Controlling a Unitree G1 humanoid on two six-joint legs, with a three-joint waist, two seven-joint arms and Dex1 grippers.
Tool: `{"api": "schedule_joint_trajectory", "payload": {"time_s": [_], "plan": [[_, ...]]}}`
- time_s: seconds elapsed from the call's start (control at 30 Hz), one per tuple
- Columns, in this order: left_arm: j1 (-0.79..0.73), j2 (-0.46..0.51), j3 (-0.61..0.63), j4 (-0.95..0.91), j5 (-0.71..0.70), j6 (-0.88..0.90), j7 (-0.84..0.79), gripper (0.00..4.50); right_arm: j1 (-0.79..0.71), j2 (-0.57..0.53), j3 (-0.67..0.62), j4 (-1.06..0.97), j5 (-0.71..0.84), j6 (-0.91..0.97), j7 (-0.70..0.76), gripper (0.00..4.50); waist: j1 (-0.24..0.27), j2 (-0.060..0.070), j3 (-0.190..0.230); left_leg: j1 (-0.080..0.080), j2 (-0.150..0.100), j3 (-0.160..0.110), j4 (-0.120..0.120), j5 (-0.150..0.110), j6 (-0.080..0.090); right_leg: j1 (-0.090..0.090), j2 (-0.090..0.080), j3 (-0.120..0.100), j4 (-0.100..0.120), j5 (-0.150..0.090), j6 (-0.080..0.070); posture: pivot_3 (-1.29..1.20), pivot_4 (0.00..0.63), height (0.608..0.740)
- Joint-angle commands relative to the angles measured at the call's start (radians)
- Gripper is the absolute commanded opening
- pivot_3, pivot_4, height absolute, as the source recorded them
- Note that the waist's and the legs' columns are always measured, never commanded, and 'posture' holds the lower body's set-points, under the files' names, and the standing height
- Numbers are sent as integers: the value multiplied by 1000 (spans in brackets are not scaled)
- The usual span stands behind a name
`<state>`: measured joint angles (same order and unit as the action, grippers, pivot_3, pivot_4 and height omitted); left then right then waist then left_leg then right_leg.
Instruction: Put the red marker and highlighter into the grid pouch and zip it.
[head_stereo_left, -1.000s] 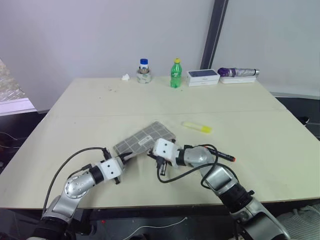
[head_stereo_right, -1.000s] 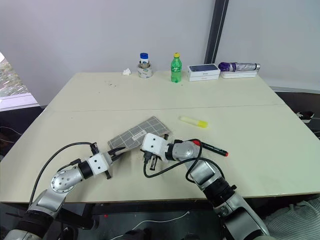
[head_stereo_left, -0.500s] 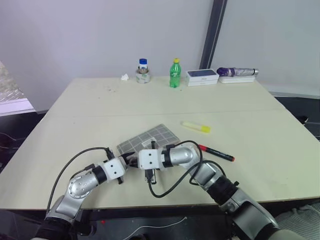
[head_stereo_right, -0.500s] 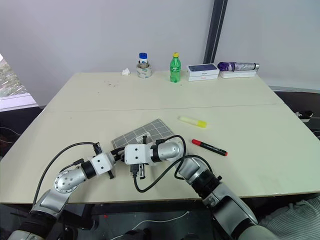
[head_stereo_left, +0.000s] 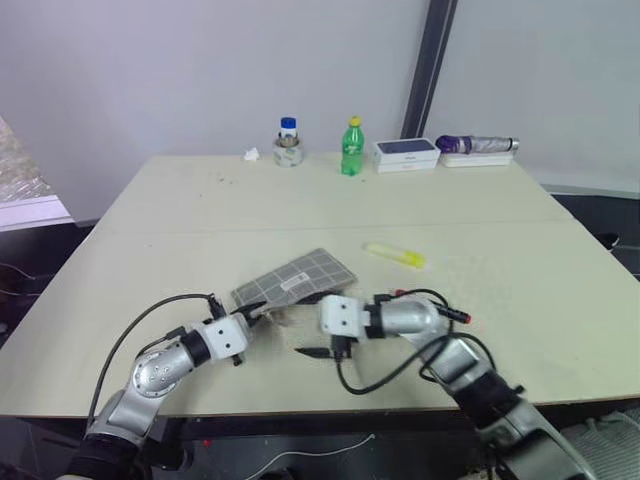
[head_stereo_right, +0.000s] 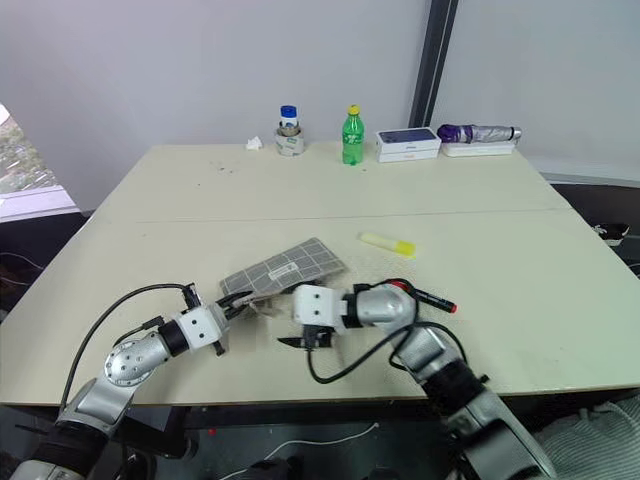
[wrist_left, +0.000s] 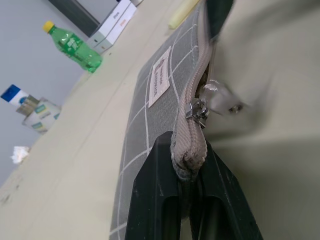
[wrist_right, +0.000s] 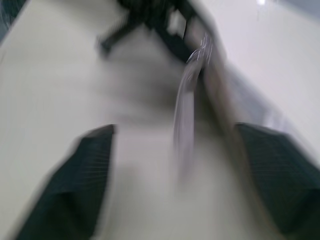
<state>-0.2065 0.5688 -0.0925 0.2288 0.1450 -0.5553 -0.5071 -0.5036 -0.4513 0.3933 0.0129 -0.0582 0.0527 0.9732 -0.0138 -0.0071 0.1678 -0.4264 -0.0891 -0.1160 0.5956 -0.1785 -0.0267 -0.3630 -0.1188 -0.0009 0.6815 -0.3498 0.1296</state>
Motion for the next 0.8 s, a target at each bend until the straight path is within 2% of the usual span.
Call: {"api": "schedule_joint_trajectory", "payload": {"time_s": [0.03, 0.23, 0.33, 0.4, 0.57, 0.8], "plan": [[-16, 15, 38, 4, 7, -35, 39, 0, 46, -49, -102, -133, 62, 63, -11, 4467, 0, 0, 0, 0, 0, 0, 0, 0, 0, 0, 0, 0, 0, 0, 0, 0, 150, 740], [-18, 12, 50, 26, -28, -43, 48, 0, 130, -43, -348, -228, 194, 236, -168, 4467, 0, -1, 0, 0, 0, 0, 0, 0, 0, 4, 0, 0, 0, 0, 0, 0, 150, 740], [-24, 13, 40, 21, -30, -41, 34, 0, 170, -65, -378, -268, 199, 303, -199, 4467, 3, -1, 0, 0, 0, 0, 0, 0, 0, 4, 0, 0, -1, 0, 0, 0, 150, 740], [-30, 3, 32, 18, -31, -36, 27, 0, 137, -66, -389, -225, 178, 324, -244, 4467, 1, -1, 0, 0, 0, 0, 0, 0, 0, 4, 0, 0, -1, 0, 0, 0, 150, 740], [-48, -15, 18, 35, -19, -42, 19, 0, -73, -96, -382, 77, 125, 323, -294, 4467, -5, 0, 1, 0, 0, 0, 0, 0, 0, 4, 0, 0, 0, 0, 0, 0, 150, 740], [-60, -17, 18, 45, -16, -39, 25, 0, -350, -87, -343, 710, 58, 191, -288, 4467, -3, -1, 1, 0, 0, 1, -1, 0, 0, 5, 0, 0, -2, 0, 0, 0, 150, 740]]}}
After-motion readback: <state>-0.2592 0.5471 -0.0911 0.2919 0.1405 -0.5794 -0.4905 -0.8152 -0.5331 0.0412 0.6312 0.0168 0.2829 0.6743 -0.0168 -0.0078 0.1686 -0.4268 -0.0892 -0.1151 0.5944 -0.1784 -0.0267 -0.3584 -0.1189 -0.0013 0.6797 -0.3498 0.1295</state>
